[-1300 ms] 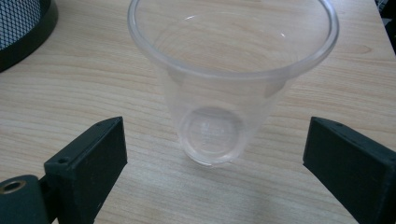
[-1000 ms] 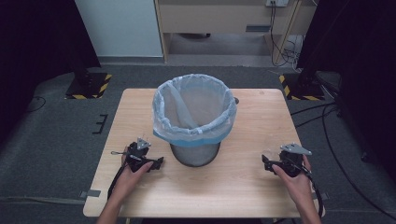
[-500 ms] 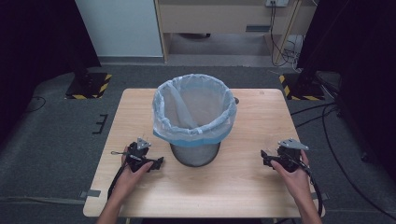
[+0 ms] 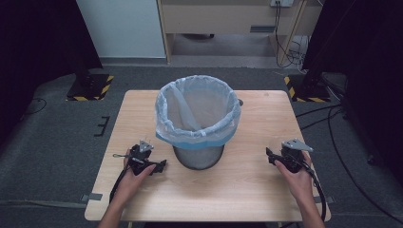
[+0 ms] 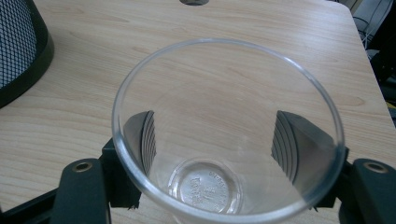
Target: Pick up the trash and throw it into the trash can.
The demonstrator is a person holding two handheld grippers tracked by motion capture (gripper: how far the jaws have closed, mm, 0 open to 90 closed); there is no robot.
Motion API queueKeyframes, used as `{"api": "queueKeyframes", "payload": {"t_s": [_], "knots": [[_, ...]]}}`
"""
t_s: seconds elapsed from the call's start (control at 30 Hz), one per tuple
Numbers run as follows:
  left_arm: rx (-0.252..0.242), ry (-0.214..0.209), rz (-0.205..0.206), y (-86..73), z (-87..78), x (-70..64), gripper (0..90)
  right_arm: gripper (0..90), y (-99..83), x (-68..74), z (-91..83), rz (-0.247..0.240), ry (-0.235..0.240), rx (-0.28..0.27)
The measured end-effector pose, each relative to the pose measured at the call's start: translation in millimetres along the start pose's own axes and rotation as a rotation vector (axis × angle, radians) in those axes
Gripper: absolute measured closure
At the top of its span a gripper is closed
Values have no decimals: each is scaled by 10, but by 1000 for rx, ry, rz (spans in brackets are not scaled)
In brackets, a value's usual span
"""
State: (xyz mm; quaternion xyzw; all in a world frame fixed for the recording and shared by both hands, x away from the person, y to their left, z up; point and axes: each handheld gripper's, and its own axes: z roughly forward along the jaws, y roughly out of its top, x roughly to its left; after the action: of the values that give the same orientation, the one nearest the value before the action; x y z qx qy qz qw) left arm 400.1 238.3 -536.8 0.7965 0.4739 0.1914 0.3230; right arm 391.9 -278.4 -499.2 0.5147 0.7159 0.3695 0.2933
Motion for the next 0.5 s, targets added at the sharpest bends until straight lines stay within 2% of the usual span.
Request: {"api": "queueKeyframes", "payload": {"t_s": [0.27, 0.3, 0.5], "knots": [[0, 0, 0, 0, 0, 0, 0, 315, 198, -13, -67, -24, -5, 0], [0, 0, 0, 0, 0, 0, 0, 316, 296, -5, -90, -28, -1, -6], [0, 0, 0, 0, 0, 0, 0, 317, 559, 44, -120, -37, 13, -24]]}}
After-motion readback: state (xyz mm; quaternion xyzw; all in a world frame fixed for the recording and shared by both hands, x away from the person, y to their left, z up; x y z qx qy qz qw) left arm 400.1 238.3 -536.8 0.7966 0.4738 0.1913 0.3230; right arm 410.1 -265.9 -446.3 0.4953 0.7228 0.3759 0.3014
